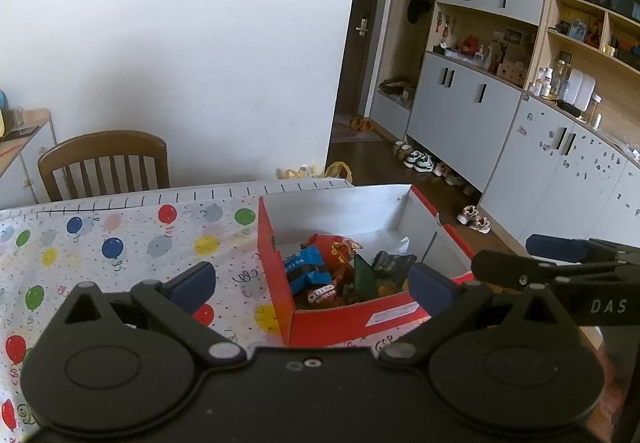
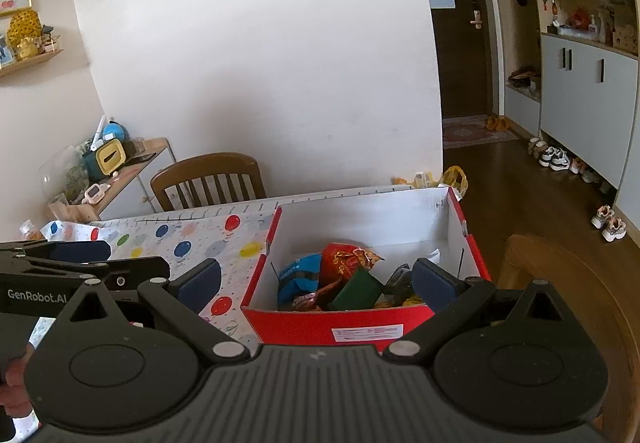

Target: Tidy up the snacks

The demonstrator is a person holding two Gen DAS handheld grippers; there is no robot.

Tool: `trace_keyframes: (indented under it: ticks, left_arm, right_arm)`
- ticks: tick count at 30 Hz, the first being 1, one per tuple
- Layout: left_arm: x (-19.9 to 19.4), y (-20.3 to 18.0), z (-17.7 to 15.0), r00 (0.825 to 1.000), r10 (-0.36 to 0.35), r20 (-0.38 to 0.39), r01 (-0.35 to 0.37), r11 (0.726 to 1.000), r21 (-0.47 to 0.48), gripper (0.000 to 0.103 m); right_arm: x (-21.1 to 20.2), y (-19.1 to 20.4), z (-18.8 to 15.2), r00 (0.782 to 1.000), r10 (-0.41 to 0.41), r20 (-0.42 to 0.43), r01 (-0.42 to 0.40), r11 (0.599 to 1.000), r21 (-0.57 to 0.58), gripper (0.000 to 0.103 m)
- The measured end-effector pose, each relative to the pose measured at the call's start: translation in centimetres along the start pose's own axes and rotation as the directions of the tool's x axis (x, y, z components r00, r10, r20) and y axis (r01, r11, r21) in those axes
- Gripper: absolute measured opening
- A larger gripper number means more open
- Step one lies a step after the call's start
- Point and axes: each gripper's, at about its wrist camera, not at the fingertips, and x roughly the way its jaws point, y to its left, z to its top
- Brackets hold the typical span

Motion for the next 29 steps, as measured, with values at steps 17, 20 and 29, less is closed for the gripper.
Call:
trace_keyframes:
  ticks: [17,20,29]
  left_arm:
    - [-0.7,-0.1,0.0,1.0,-0.001,0.002,0.001,1.0,-0.008,0.103]
    - [-0.6,0.0,-0.1,1.0,-0.012,-0.01,0.011,1.0,-0.02,0.103]
    - [-0.4,0.2,-0.8,0.999,-0.026,-0.031,0.025,0.999,-0.034,0.103]
  right_arm:
    - [-0.3,0.4,-0.2,1.0,0.007,-0.009,-0.007,1.0,-0.01,0.102]
    - [-0.3,0.4,-0.4,1.0,0.006,-0.017,-0.006,1.0,-0.008,0.102]
    - [-0.5,0.6,-1.1,0.999,0.013,-0.034,-0.013,1.0,-0.002,0.102]
